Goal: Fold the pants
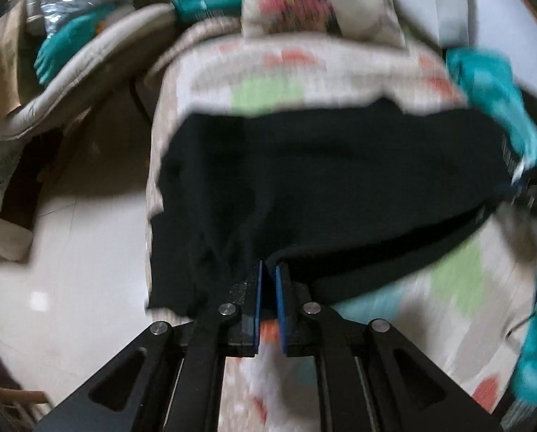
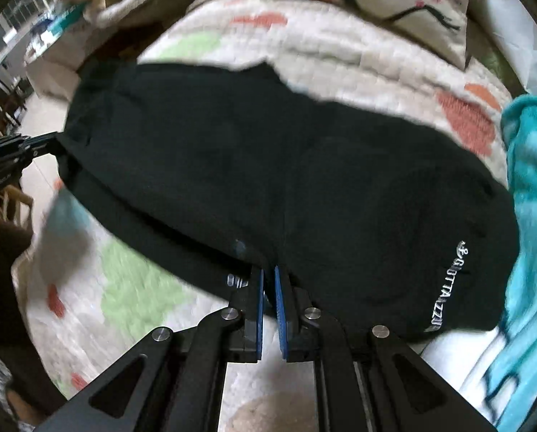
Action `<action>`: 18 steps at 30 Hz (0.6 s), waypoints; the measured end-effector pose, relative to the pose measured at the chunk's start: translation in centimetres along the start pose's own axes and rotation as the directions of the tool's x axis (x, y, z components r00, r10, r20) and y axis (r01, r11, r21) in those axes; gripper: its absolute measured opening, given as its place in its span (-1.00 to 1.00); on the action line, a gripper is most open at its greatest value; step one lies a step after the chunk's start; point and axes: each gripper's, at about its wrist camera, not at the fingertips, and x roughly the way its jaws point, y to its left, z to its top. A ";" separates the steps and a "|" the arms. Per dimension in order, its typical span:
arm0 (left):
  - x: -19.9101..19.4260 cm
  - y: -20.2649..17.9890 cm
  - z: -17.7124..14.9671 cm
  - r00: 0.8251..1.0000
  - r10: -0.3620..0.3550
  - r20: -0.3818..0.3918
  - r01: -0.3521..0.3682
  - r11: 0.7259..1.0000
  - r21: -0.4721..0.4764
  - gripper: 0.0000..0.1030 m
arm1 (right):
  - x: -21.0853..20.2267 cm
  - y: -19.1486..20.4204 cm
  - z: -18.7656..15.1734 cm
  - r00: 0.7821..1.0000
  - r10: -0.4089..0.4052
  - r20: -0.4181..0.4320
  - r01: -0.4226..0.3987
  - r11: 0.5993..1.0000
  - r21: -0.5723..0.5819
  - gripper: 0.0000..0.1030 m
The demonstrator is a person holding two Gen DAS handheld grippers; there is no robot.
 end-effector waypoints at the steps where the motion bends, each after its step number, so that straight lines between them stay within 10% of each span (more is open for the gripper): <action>1: 0.1 -0.1 -0.5 1.000 0.015 -0.015 -0.014 1.000 0.010 -0.84 | 0.2 0.3 -0.3 1.000 -0.012 -0.006 0.012 1.000 -0.010 -0.84; 8: -3.2 4.5 -1.8 0.995 -0.075 0.062 0.085 0.980 -0.180 -0.81 | 0.8 0.1 -1.5 0.993 -0.091 -0.079 0.091 0.996 -0.006 -0.54; 11: -4.0 8.5 -2.0 0.988 -0.086 0.127 0.127 0.921 -0.369 -0.68 | -0.1 -0.7 -1.7 0.993 -0.109 -0.047 0.112 0.993 0.046 -0.20; 18: -1.7 12.2 -0.8 0.980 -0.119 0.161 0.191 0.792 -0.580 -0.36 | -2.8 1.0 -1.8 0.991 -0.123 0.051 0.120 0.991 0.064 -0.15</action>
